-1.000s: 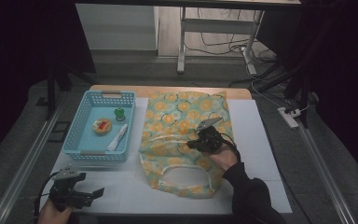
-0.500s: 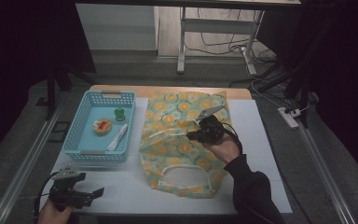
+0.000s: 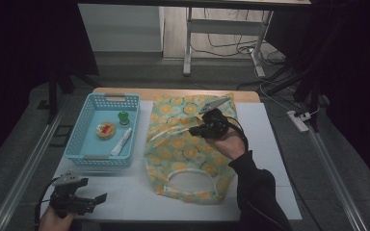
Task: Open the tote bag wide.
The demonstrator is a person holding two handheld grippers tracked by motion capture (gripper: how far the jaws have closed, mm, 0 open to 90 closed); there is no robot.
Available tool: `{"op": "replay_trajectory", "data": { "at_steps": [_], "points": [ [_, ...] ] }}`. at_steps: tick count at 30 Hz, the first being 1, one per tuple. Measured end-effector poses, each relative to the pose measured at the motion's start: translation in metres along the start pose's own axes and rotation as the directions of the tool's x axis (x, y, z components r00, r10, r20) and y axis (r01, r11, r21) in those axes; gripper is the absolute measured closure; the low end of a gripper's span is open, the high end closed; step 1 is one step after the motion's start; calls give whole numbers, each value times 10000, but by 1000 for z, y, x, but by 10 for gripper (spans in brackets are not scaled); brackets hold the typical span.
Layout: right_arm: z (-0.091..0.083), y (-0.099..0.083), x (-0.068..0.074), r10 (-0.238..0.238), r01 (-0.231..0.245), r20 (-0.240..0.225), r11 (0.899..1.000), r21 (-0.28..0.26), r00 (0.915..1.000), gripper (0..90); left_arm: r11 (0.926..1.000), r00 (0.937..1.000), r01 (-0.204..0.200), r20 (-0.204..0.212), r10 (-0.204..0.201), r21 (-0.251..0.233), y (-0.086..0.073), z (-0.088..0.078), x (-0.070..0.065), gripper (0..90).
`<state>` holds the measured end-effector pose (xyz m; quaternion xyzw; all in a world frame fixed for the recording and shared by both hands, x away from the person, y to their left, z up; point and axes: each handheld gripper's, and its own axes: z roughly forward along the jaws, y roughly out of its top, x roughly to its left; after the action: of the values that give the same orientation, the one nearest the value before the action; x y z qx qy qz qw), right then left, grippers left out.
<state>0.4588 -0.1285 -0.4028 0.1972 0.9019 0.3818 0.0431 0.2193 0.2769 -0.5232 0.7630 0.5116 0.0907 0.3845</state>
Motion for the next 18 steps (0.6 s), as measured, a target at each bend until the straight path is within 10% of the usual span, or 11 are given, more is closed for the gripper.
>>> {"op": "replay_trajectory", "data": {
  "at_steps": [18],
  "points": [
    [-4, 7, 0, -137, 147, 188, 9984, -548, 9997, 900, 9999, 9999, 119, -85, -120, -87, 0, -1, 1, 0]
  ]
}}
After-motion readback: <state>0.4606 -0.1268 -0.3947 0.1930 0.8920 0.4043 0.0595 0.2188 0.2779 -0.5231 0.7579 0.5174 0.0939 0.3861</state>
